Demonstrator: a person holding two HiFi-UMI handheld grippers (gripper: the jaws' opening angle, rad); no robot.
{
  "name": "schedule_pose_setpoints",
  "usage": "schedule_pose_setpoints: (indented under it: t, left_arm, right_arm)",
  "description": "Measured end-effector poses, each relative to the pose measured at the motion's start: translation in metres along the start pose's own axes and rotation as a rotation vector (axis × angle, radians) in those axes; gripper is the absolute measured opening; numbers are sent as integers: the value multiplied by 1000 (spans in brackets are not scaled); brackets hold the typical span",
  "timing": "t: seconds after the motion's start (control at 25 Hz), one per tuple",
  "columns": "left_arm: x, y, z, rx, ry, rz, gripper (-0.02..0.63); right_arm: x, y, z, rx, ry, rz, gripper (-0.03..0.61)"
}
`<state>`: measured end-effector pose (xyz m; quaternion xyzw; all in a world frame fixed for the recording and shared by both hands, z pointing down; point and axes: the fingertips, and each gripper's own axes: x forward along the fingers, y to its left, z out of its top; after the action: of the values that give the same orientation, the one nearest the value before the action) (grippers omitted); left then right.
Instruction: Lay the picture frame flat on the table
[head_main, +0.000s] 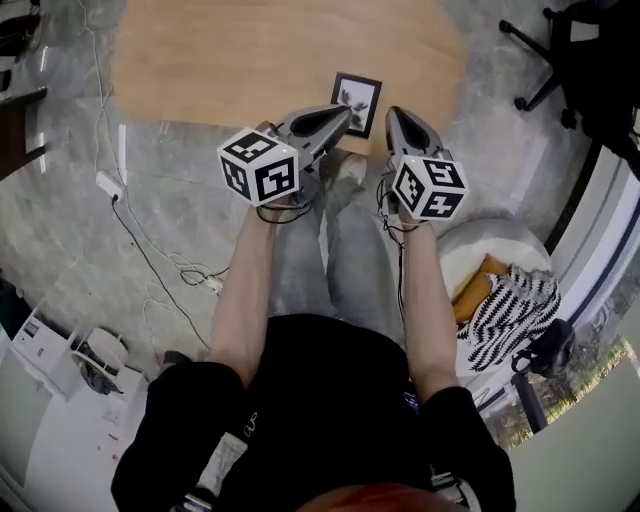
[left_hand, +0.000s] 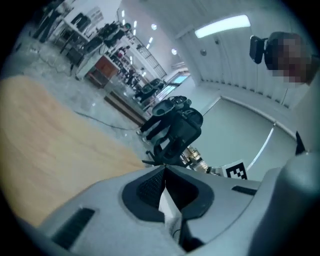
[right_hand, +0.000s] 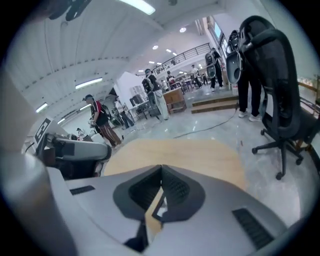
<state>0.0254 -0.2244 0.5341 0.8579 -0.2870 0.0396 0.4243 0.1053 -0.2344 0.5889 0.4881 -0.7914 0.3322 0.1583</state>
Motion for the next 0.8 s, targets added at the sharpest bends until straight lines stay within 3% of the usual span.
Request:
schedule_pose_setpoints:
  t: [0.16, 0.56, 0.8]
  left_arm:
    - [-8, -38, 73, 146, -116, 120, 8]
    - [-54, -157, 207, 339, -368, 322, 8]
    - [-77, -205, 251, 508, -496, 440, 8]
  right_arm:
    - [-37, 8, 82, 2, -151, -9, 11]
    - [-158, 49, 243, -16, -468, 16, 11]
    - [-196, 78, 307, -187, -585, 25, 11]
